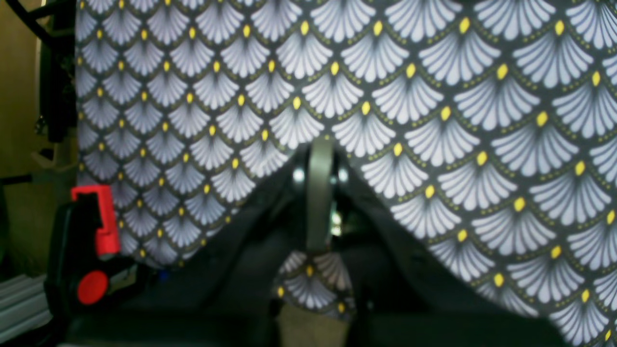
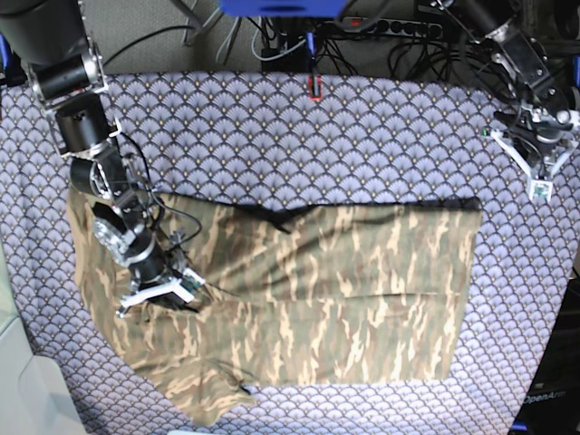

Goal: Fold the T-shirt properly

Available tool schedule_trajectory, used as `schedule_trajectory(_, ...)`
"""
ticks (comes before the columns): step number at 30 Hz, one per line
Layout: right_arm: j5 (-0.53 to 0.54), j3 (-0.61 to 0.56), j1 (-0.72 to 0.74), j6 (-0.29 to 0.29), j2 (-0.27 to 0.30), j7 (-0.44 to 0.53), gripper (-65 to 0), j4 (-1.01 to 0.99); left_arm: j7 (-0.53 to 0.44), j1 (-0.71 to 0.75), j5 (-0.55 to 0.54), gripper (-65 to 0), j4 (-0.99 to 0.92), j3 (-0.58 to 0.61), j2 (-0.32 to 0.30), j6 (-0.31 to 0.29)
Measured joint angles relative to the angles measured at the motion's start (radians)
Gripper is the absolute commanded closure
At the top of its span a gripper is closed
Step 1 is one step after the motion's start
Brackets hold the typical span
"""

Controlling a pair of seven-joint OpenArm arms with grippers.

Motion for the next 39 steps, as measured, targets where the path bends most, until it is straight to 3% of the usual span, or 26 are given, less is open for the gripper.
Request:
schedule_trajectory(10,0.0,0.002,-0.002,0.0,0.0,-0.006,-40.6,0.0,0.0,0.0,0.0,0.0,0.0,0.0,0.0,0.0)
schedule_trajectory(14,0.0,0.038,0.002,0.0,0.012,-0.037,-41.1,0.013,0.0,0.0,0.0,0.0,0.003,0.0,0.0,0.0)
schedule_trajectory(20,-0.005,0.254,-0.046,-0.005,0.023,-0.04,-40.6,0.155,0.003,0.0,0.0,0.0,0.007,0.0,0.0,0.0)
schedule_trajectory(23,-0.003,0.338,-0.124,-0.005,0.031,-0.035,-32.8,0.238,0.008,-0.017,-0.001,0.0,0.007,-0.006,0.0,0.0)
schedule_trajectory(27,-0.006,0.41,-0.24,-0.003,0.028,-0.04,-14.3,0.331,-0.003,-0.035,-0.002,0.0,0.01,-0.005,-0.007,0.0)
schedule_trajectory(31,-0.008,0.555,-0.331,0.003,-0.024,-0.041,-1.2,0.446,0.013,-0.03,0.003,0.0,0.024,-0.006,-0.005,0.0)
schedule_trajectory(35,0.0,0.737,-0.45,0.007,-0.131,-0.039,-1.2,0.628,0.007,-0.039,-0.006,0.0,0.086,-0.015,-0.006,0.0)
schedule_trajectory(36,-0.001,0.761,-0.473,0.04,-0.153,-0.038,-2.4,0.659,0.006,-0.042,-0.008,0.0,0.092,-0.03,-0.001,0.0)
schedule_trajectory(39,-0.001,0.84,-0.509,0.222,-0.244,-0.048,-7.3,0.733,0.024,-0.054,0.01,0.0,0.095,-0.052,0.005,0.0)
